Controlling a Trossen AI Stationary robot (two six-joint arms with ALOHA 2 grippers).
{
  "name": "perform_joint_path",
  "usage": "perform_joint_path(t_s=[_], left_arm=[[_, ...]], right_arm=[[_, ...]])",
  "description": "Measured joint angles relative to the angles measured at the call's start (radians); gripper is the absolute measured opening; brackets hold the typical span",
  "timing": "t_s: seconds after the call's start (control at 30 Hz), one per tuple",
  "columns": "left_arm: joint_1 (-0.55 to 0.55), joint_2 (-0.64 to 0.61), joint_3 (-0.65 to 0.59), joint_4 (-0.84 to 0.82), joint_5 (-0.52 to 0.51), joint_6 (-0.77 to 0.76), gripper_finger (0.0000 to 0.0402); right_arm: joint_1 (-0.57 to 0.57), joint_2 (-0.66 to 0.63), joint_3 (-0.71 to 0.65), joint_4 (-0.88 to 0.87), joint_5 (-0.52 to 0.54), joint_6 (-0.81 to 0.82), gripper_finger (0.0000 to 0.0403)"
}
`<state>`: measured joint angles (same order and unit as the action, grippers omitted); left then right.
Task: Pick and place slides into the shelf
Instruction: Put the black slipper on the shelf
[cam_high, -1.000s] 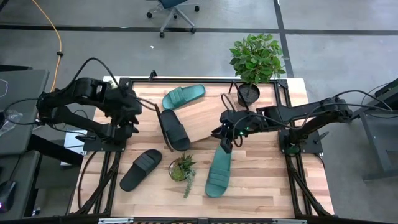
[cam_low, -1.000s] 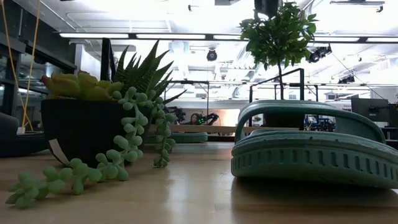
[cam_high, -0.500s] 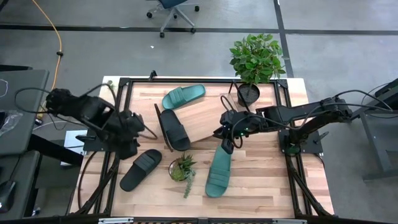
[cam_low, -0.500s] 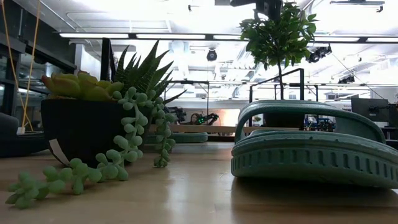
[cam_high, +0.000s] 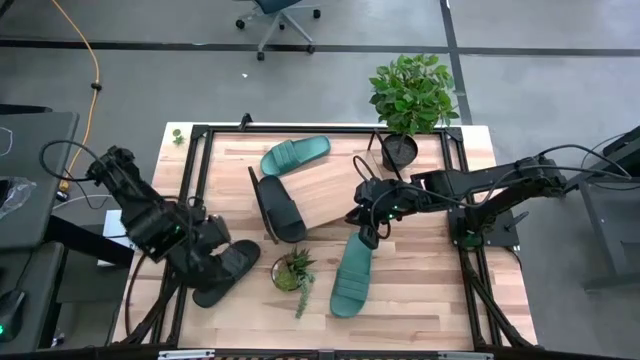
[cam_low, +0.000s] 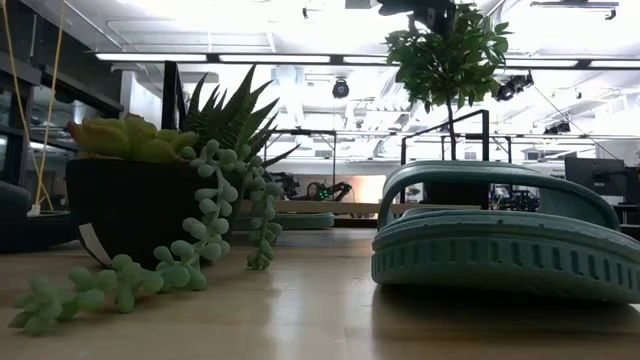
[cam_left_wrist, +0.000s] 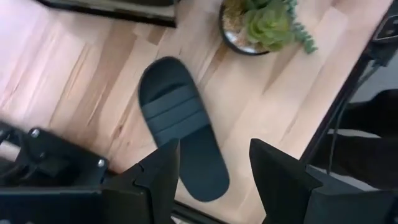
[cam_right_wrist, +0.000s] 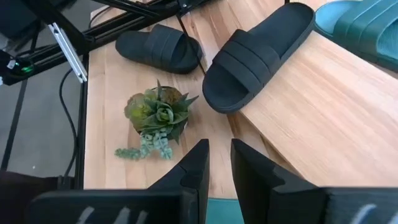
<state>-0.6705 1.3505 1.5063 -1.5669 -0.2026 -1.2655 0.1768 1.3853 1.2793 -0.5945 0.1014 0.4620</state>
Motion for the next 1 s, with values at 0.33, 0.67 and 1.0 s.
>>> perform_joint_path(t_s=[0.33,0.67,1.0], left_arm=[[-0.251,-0.029,-0.137,0.026,-0.106,-0.428,0.0182],[-0.338,-0.088,-0.381,0.236,-0.141,-0.516,0.0182],[-0.337,-0.087,-0.509,0.284,-0.076,-0.052,0.0182]], right_arm=[[-0.016,0.000,0.000,-0.001,0.000,-0.035,0.0057],[-0.020,0.000,0.000,0.000,0.011,-0.017,0.0057],[-0.033,0.001,0.000,0.000,0.054,0.032,0.0057]])
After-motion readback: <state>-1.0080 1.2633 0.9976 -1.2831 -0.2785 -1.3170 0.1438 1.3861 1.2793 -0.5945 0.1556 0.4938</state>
